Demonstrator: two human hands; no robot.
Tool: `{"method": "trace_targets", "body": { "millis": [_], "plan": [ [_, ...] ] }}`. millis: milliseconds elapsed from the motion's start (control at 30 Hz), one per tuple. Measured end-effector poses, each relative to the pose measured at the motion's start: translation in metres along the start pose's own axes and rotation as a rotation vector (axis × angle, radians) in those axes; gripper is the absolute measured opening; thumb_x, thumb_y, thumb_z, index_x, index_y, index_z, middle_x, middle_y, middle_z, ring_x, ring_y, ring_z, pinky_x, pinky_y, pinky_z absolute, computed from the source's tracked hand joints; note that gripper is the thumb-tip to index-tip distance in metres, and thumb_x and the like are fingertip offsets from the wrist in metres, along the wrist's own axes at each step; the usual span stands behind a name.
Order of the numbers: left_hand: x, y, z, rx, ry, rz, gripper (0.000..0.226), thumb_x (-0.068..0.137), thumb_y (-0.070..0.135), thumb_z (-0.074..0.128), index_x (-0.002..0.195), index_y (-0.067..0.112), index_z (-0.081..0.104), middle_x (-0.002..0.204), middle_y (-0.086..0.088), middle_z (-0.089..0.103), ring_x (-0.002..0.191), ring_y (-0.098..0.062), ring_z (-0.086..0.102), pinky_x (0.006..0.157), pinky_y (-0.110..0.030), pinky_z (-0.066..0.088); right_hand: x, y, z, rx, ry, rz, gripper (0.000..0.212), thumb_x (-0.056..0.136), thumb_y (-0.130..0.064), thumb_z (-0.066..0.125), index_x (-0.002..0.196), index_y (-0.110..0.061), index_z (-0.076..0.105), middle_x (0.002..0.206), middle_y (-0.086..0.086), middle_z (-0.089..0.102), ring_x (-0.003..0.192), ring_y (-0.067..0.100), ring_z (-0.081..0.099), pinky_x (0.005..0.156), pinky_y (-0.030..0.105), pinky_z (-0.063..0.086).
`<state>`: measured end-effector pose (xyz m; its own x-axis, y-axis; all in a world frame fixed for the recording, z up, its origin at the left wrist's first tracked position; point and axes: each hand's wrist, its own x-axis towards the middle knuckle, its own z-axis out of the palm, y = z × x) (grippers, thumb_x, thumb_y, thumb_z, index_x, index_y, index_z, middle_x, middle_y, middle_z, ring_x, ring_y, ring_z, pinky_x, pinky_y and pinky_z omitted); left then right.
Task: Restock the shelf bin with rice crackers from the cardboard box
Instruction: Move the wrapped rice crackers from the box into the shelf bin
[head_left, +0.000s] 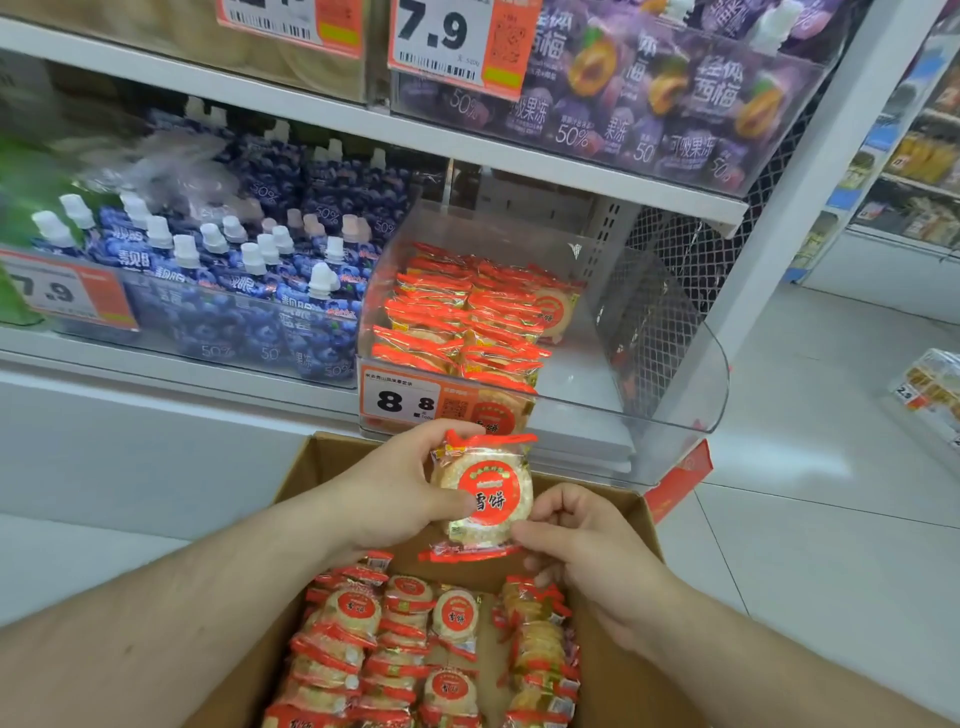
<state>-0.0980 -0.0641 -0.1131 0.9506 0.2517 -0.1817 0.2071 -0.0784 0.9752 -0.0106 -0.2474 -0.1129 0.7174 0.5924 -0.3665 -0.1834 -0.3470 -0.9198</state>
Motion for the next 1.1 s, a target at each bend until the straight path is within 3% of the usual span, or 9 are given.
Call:
{"method": "trace_targets", "body": {
  "millis": [133, 267, 400, 467, 600, 700, 800, 900, 1100],
  "plan": [
    [-0.002, 0.009, 0.0, 0.089, -0.051, 0.057, 0.065, 0.08, -0.003, 0.071, 0.125, 0.04, 0.052, 0.111, -0.001, 0.068, 0.093, -0.024, 0.07, 0.082, -0.049, 0.057, -0.003, -0.011, -0.001, 0.022, 0.016, -0.057, 0.038, 0.078, -0.005, 0.077, 0.109, -0.009, 0.054, 0.094, 0.011, 0.066, 0.068, 0.015, 0.064, 0.051, 0.021, 0.047],
    [-0.004, 0.02, 0.003, 0.146, -0.108, 0.143, 0.071, 0.082, -0.002, 0.069, 0.132, 0.043, 0.046, 0.122, 0.006, 0.061, 0.091, -0.015, 0.068, 0.075, -0.036, 0.058, -0.006, -0.022, -0.001, 0.063, -0.046, -0.15, 0.046, 0.075, 0.0, 0.077, 0.114, -0.016, 0.057, 0.106, 0.006, 0.071, 0.09, 0.019, 0.072, 0.072, 0.028, 0.057],
    [-0.005, 0.032, 0.006, 0.198, -0.106, 0.244, 0.08, 0.08, -0.001, 0.07, 0.136, 0.046, 0.039, 0.124, 0.015, 0.054, 0.095, -0.005, 0.065, 0.076, -0.032, 0.058, -0.012, -0.035, -0.002, 0.04, -0.11, -0.2, 0.042, 0.074, -0.001, 0.076, 0.112, -0.01, 0.06, 0.102, 0.008, 0.074, 0.093, 0.023, 0.072, 0.074, 0.028, 0.057],
    [-0.005, 0.039, 0.004, 0.21, -0.035, 0.299, 0.08, 0.075, 0.011, 0.076, 0.133, 0.052, 0.038, 0.118, 0.02, 0.052, 0.096, 0.004, 0.061, 0.08, -0.027, 0.056, -0.015, -0.045, -0.006, 0.059, -0.098, -0.24, 0.044, 0.071, -0.003, 0.075, 0.112, -0.006, 0.061, 0.102, 0.011, 0.074, 0.093, 0.025, 0.072, 0.074, 0.029, 0.058],
    [-0.003, 0.051, -0.008, 0.338, 0.251, 0.494, 0.061, 0.069, 0.036, 0.065, 0.125, 0.049, 0.045, 0.117, 0.02, 0.054, 0.106, 0.004, 0.053, 0.091, -0.015, 0.042, -0.015, -0.083, -0.02, 0.112, 0.052, -0.375, 0.043, 0.069, -0.001, 0.074, 0.11, -0.005, 0.062, 0.099, 0.012, 0.074, 0.087, 0.02, 0.072, 0.069, 0.024, 0.057],
    [0.004, 0.047, -0.02, 0.744, 0.459, 0.578, 0.06, 0.073, 0.038, 0.057, 0.133, 0.035, 0.052, 0.128, 0.016, 0.052, 0.123, -0.006, 0.042, 0.103, -0.028, 0.028, 0.022, -0.11, -0.039, 0.063, 0.308, -0.444, 0.037, 0.077, 0.001, 0.076, 0.11, -0.008, 0.063, 0.096, 0.008, 0.074, 0.077, 0.013, 0.07, 0.058, 0.019, 0.052],
    [0.009, 0.032, -0.022, 0.963, 0.508, 0.587, 0.062, 0.07, 0.04, 0.051, 0.131, 0.032, 0.055, 0.133, 0.006, 0.052, 0.129, -0.021, 0.038, 0.106, -0.047, 0.024, 0.084, -0.122, -0.057, 0.12, 0.476, -0.397, 0.042, 0.073, 0.001, 0.079, 0.11, -0.012, 0.065, 0.1, 0.009, 0.073, 0.089, 0.024, 0.071, 0.075, 0.04, 0.059],
    [0.014, 0.021, -0.02, 1.095, 0.477, 0.511, 0.065, 0.065, 0.038, 0.056, 0.131, 0.035, 0.054, 0.139, 0.001, 0.05, 0.134, -0.027, 0.034, 0.109, -0.054, 0.016, 0.141, -0.121, -0.067, 0.11, 0.526, -0.274, 0.047, 0.069, 0.003, 0.08, 0.112, -0.007, 0.064, 0.104, 0.014, 0.071, 0.09, 0.029, 0.07, 0.077, 0.045, 0.059],
    [0.022, 0.015, -0.022, 1.093, 0.474, 0.416, 0.061, 0.071, 0.033, 0.055, 0.131, 0.043, 0.048, 0.148, 0.002, 0.036, 0.141, -0.02, 0.011, 0.111, -0.063, 0.007, 0.206, -0.111, -0.08, -0.25, 0.552, -0.14, 0.045, 0.064, -0.009, 0.087, 0.103, -0.007, 0.063, 0.095, 0.006, 0.069, 0.088, 0.024, 0.068, 0.086, 0.042, 0.057]
  ]
}}
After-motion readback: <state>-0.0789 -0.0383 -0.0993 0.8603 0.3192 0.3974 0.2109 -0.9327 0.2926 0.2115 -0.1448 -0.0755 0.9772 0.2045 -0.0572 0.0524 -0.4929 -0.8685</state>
